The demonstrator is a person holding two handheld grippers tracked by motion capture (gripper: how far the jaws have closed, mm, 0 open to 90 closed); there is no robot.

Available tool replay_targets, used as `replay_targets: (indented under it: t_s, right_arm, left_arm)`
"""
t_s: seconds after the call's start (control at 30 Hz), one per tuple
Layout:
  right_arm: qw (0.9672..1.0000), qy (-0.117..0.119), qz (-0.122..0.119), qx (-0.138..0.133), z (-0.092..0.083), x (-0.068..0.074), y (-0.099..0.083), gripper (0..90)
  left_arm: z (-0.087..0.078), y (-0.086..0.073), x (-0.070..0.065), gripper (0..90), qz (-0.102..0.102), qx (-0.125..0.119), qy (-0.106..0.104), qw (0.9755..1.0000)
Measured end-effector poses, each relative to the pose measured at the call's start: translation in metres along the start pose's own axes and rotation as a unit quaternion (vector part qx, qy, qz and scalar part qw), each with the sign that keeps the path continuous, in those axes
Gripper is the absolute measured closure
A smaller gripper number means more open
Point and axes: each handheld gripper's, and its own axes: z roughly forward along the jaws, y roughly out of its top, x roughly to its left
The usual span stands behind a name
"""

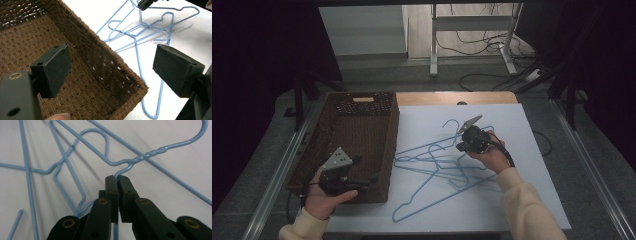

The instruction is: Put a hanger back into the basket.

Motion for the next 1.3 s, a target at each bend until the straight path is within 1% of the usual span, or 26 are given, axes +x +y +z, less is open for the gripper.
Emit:
replay_targets:
  t_s: [0.13,0.17,0.23,0.27,0.3,0.33,0.4,0.43,0.53,0.7,0.8,0.9,0.97,1.03,1.13,1.17,1.2,1.27,1.3]
  right_arm:
    - [0.9999,0.005,0.003,-0.014,-0.014,0.005,-0.007,87.5]
    - [0.9997,0.005,0.003,-0.022,-0.021,0.007,-0.01,87.5]
    - [0.9995,0.004,0.001,-0.03,-0.028,0.01,-0.014,87.5]
    - [0.9995,0.004,0.001,-0.03,-0.028,0.01,-0.014,87.5]
    - [0.9993,0.006,0.001,-0.036,-0.034,0.013,-0.018,87.5]
    - [0.9993,0.006,0.001,-0.036,-0.034,0.013,-0.018,87.5]
    - [0.999,0.005,-0.001,-0.045,-0.041,0.016,-0.023,87.5]
    - [0.9988,0.006,-0.001,-0.048,-0.043,0.018,-0.025,87.5]
    - [0.9981,0.012,-0.001,-0.061,-0.05,0.023,-0.035,87.5]
    - [0.9979,0.014,-0.003,-0.064,-0.058,0.029,-0.043,87.5]
    - [0.9976,0.017,-0.006,-0.067,-0.062,0.031,-0.048,87.5]
    - [0.9974,0.021,-0.008,-0.068,-0.064,0.033,-0.051,87.5]
    - [0.9972,0.024,-0.011,-0.07,-0.065,0.035,-0.053,87.5]
    - [0.9971,0.028,-0.014,-0.07,-0.066,0.036,-0.055,87.5]
    - [0.9971,0.032,-0.022,-0.066,-0.067,0.04,-0.057,87.5]
    - [0.9971,0.032,-0.024,-0.065,-0.067,0.041,-0.057,87.5]
    - [0.997,0.032,-0.026,-0.065,-0.067,0.042,-0.058,87.5]
    - [0.9968,0.033,-0.032,-0.066,-0.068,0.043,-0.058,87.5]
    - [0.9968,0.033,-0.032,-0.066,-0.068,0.044,-0.058,87.5]
  left_arm:
    - [0.0,0.004,-0.004,15.1,0.006,-0.003,-0.001,1.0]
    - [0.0,0.006,-0.005,15.0,0.008,-0.003,-0.002,1.0]
    - [0.001,0.008,-0.007,15.1,0.011,-0.005,-0.004,0.9999]
    - [0.001,0.009,-0.008,15.1,0.013,-0.005,-0.004,0.9999]
    - [0.002,0.011,-0.009,15.1,0.015,-0.006,-0.005,0.9999]
    - [0.003,0.012,-0.011,15.1,0.018,-0.005,-0.007,0.9998]
    - [0.006,0.016,-0.014,15.2,0.024,-0.004,-0.014,0.9996]
    - [0.009,0.019,-0.017,15.2,0.031,-0.002,-0.017,0.9994]
    - [0.016,0.024,-0.023,15.4,0.039,0.003,-0.023,0.999]
    - [0.026,0.036,-0.032,16.3,0.046,0.007,-0.031,0.9984]
    - [0.033,0.043,-0.039,16.3,0.054,0.015,-0.045,0.9975]
    - [0.043,0.05,-0.047,17.0,0.066,0.026,-0.068,0.9952]
    - [0.051,0.052,-0.052,17.6,0.069,0.037,-0.091,0.9927]
    - [0.059,0.053,-0.056,18.7,0.066,0.045,-0.115,0.9901]
    - [0.069,0.055,-0.062,20.5,0.069,0.059,-0.128,0.9876]
    - [0.073,0.056,-0.063,20.9,0.074,0.067,-0.132,0.9862]
    - [0.077,0.056,-0.065,21.4,0.072,0.071,-0.138,0.9853]
    - [0.086,0.056,-0.068,22.0,0.069,0.082,-0.152,0.9825]
    - [0.09,0.057,-0.07,22.4,0.069,0.088,-0.156,0.9814]
